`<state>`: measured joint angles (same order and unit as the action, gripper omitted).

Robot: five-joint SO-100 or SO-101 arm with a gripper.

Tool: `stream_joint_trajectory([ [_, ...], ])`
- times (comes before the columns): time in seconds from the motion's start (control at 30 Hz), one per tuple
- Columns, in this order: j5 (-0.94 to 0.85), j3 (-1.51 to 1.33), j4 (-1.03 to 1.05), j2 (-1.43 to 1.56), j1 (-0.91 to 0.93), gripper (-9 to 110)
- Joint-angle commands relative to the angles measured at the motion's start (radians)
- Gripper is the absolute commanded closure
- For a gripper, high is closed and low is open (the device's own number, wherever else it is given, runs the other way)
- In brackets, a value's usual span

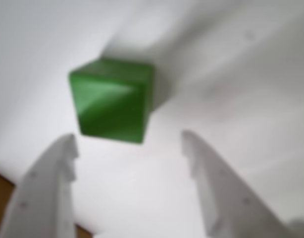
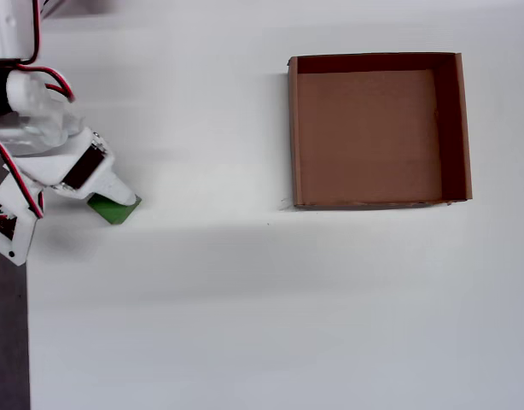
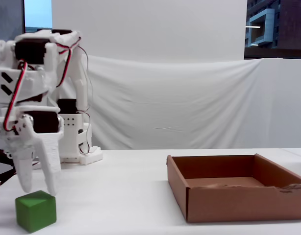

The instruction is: Grasp a green cube and put it in a box.

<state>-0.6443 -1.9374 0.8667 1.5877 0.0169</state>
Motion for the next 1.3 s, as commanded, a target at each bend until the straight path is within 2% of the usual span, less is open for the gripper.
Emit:
stream_joint_trajectory([
  [0.0, -0.005, 0.032, -0.008, 0.006, 0.015, 73],
  [0.43, -0.003, 0.155, -0.008, -0.123, 0.012, 73],
  [0.93, 0.002, 0.169, -0.04, -0.179, -0.009, 73],
  [1.27, 0.005, 0.169, -0.035, -0.179, -0.018, 78],
])
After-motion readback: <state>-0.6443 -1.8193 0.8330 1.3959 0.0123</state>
